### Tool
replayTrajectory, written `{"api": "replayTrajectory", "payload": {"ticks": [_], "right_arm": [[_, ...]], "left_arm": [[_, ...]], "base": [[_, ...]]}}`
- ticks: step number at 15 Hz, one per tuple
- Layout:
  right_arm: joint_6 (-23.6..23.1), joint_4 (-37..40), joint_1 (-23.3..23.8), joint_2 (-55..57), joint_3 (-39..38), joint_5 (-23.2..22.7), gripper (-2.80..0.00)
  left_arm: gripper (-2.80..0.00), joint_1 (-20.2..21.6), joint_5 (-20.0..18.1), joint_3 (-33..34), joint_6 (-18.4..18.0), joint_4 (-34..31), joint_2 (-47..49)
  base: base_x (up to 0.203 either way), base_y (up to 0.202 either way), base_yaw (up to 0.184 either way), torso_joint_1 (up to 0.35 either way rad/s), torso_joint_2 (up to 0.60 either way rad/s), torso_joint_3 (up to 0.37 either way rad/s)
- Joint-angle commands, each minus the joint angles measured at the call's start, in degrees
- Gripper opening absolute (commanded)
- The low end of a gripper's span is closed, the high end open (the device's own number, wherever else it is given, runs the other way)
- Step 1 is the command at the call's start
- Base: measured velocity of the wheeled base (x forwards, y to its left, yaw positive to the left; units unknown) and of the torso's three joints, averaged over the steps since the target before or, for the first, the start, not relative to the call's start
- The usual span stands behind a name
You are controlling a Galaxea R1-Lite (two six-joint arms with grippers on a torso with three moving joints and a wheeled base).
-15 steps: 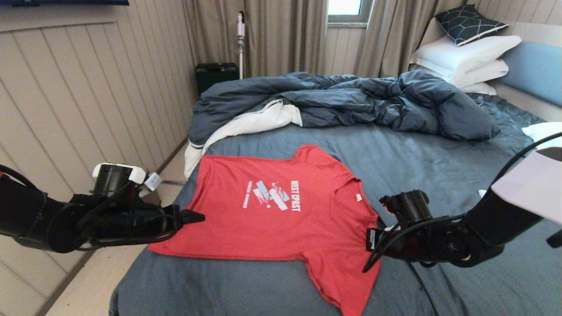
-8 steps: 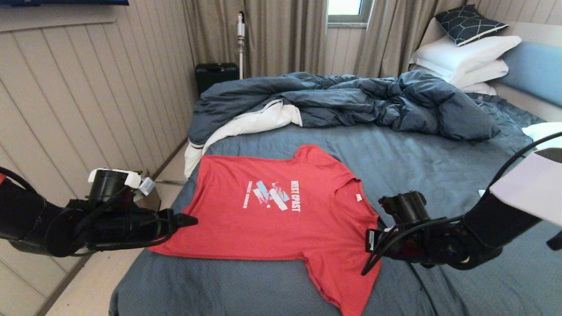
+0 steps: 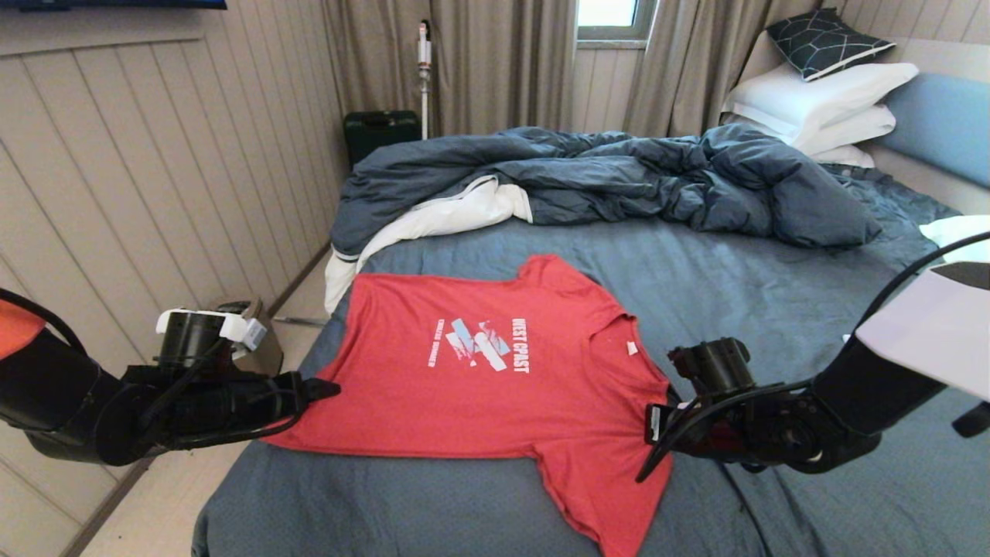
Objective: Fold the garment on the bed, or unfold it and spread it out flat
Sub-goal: Fold the red T-shirt
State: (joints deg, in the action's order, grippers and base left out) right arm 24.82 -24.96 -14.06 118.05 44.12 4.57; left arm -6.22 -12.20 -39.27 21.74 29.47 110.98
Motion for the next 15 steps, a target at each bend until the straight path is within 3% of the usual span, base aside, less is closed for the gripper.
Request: {"api": "replayTrajectory", "payload": {"ticks": [1,6,10,15], "right_arm": [[0.1,-0.1,0.0,-0.3,0.4,0.3,-2.8],[0.2,-0.2,0.0,-0.8,-0.4,1.1,-2.8],[0.8,-0.2,0.0,-1.3,-0.4,1.1,-2.8],[0.9,-0.3,-0.1,-1.2,-0.4,1.1,-2.8]], "left_arm": [[0.0,0.2,0.2,0.1,0.1,1.0,0.9],[0.0,3.0,1.3,-0.5,-0.7,3.4,3.8],[0.0,3.1,3.8,-1.1,-1.8,8.2,6.5],[0.0,3.0,5.0,-0.2,-4.1,9.3,8.3]], "base": [[0.0,0.0,0.0,0.0,0.0,0.0],[0.0,0.0,0.0,0.0,0.0,0.0],[0.0,0.0,0.0,0.0,0.0,0.0],[0.0,0.0,0.0,0.0,0.0,0.0]]}}
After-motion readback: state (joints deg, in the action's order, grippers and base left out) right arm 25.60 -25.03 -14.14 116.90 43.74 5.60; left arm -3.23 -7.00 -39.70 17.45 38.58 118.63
